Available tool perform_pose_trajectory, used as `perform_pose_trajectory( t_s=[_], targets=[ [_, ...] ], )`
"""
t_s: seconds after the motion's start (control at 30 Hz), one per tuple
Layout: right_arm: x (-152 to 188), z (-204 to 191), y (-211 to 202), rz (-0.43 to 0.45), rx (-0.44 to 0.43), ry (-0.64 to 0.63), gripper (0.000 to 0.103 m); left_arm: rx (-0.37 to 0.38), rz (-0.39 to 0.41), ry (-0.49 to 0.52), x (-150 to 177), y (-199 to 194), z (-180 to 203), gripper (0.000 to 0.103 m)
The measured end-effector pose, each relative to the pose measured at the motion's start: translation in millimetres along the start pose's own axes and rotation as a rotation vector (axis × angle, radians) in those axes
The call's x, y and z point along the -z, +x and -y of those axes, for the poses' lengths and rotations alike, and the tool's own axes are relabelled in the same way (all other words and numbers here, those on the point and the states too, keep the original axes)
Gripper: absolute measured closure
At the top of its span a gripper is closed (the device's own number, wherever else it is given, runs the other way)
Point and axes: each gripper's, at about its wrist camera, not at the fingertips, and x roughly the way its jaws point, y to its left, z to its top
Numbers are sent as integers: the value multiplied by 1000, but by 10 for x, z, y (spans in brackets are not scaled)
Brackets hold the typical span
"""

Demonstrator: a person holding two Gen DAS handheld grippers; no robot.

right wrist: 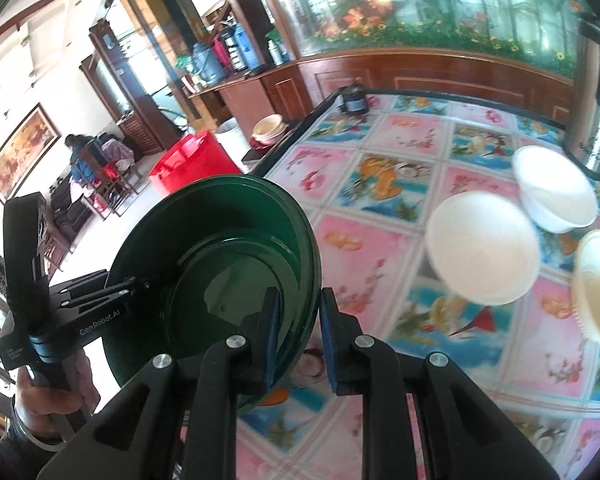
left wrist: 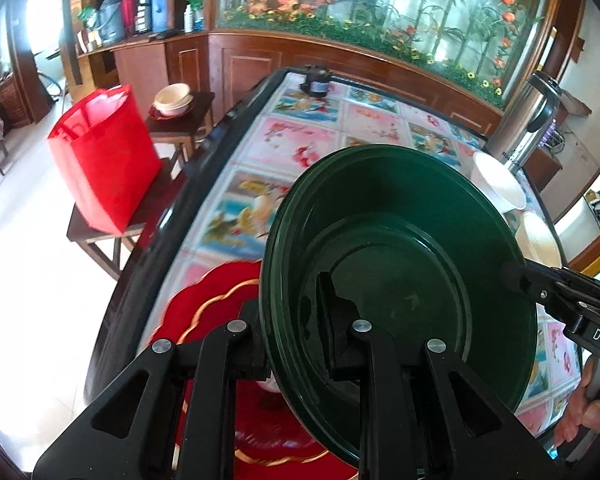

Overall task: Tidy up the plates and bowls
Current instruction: 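Carry the green basin over and lower it onto the stacked red plates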

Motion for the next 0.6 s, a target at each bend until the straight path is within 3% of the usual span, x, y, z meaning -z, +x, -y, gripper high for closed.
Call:
perform_pose_trajectory(
  t_s=[0.37, 0.6],
  targets=[
    [202, -376, 399, -85, -32, -56, 83, -38, -57, -88, 369, 198, -542, 86],
    [297, -492, 593, -133, -35, -74, 83, -54, -82, -103, 515, 322, -690, 86]
  ],
)
